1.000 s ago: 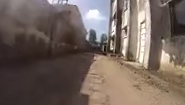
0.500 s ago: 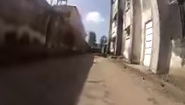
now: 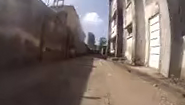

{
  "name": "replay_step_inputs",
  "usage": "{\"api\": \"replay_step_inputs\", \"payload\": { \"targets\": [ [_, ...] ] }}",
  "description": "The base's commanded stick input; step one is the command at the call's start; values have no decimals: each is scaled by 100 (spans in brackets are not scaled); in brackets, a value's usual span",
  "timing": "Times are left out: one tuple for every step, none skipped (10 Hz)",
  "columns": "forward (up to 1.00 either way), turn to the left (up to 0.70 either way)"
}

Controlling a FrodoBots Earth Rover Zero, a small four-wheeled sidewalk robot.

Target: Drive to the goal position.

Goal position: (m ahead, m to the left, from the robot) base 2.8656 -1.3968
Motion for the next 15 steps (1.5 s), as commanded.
{"api": "replay_step_inputs", "payload": {
  "targets": [
    [100,-19],
    [100,-27],
    [100,-18],
    [100,-9],
    [100,0],
    [100,0],
    [100,0],
    [100,0],
    [100,0],
    [100,0],
    [100,0],
    [100,0],
    [100,0],
    [100,0],
    [100,0]
  ]
}}
